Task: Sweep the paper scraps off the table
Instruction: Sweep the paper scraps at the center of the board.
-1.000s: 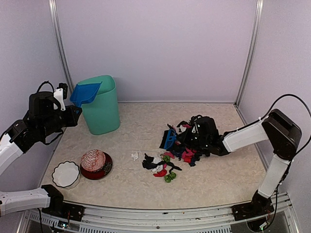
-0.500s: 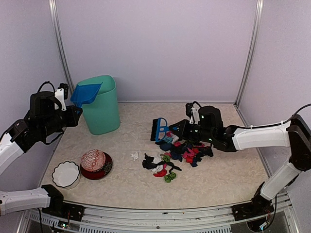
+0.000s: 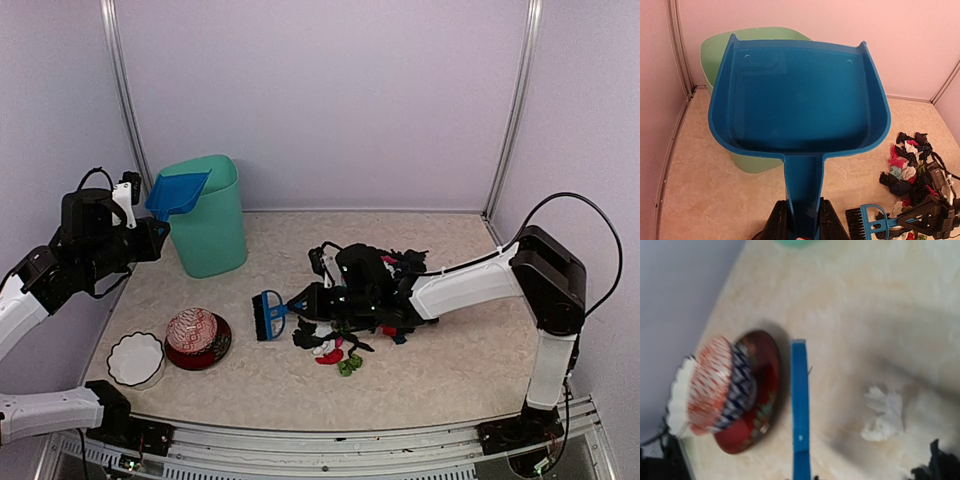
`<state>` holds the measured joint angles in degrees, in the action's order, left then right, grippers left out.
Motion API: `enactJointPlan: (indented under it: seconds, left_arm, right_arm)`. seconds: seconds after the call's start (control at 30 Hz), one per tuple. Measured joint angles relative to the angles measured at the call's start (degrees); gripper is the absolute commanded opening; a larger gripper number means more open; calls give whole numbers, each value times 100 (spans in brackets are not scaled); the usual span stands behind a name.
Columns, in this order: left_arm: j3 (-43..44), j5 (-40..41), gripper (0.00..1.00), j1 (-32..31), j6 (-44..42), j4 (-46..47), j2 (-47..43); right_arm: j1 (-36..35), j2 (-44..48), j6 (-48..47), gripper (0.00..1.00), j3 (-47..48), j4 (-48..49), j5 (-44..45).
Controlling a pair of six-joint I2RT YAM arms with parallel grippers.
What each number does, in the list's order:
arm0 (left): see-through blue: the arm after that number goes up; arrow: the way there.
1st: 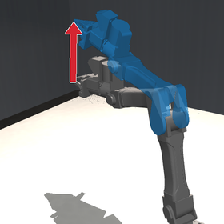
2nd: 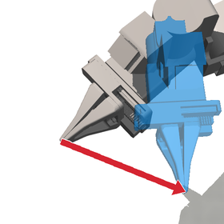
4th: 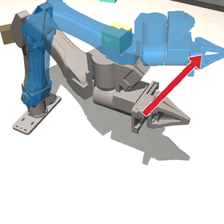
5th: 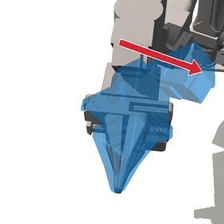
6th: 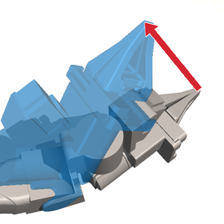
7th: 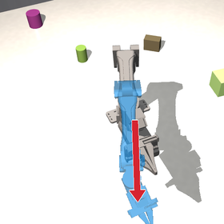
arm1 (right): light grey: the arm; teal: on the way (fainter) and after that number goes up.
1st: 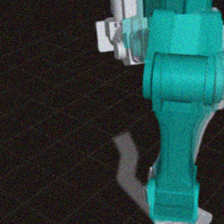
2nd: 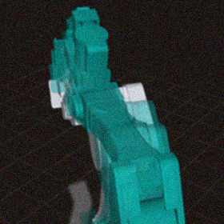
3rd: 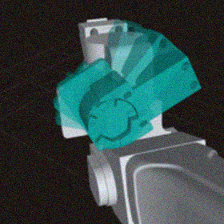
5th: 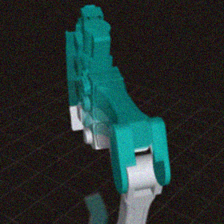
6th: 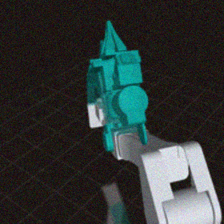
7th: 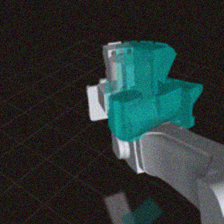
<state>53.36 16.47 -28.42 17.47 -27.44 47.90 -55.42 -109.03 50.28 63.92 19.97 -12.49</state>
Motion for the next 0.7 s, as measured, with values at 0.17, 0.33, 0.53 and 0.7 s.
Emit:
enactJointPlan:
  seconds: [0.17,0.33,0.53,0.7]
  left_arm:
    - [0,2,0,-31,0,0,-7]
    - [0,4,0,-55,0,2,-7]
    - [0,4,0,-55,0,0,-7]
    - [0,4,0,-57,0,0,-4]
  right_arm:
    - [-17,-387,-109,0,94,-146,-74]
    - [33,-367,-295,0,48,-313,4]
    - [299,214,-466,0,-623,-433,195]
    - [800,979,-608,0,-1331,-656,433]
